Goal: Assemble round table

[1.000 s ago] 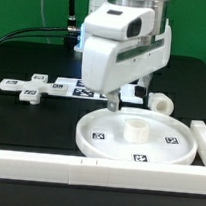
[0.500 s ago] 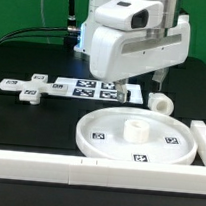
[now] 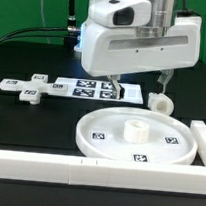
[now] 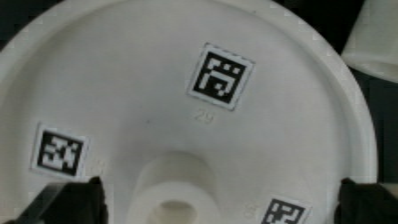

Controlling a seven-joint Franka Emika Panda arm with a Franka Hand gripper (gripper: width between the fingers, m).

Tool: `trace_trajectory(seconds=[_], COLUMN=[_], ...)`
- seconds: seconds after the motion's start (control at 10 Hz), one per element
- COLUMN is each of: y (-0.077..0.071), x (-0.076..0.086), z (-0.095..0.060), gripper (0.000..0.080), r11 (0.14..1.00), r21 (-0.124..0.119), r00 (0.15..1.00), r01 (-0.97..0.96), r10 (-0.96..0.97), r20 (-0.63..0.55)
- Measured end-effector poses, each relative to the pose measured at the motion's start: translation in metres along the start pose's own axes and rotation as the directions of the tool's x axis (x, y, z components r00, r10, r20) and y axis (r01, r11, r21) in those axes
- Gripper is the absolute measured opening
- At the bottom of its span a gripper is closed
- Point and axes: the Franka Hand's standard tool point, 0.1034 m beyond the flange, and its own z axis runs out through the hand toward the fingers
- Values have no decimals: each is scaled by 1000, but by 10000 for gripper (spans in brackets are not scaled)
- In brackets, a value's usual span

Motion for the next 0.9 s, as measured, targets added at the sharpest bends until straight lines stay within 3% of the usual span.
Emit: trace_trajectory(seconds=[0.3,0.6,0.7,0.9], y=[-24,-28,-30,-37], x=[-9,-9,-13,-21], z=[7,7,7,5], gripper=[649,649,649,649], r11=[969,974,975,979], r21=[14,15,11,-1], r00=[969,974,973,951], r01=[-246,-225,-220,-206], r10=[246,224,219,200], r20=[23,40,68,235])
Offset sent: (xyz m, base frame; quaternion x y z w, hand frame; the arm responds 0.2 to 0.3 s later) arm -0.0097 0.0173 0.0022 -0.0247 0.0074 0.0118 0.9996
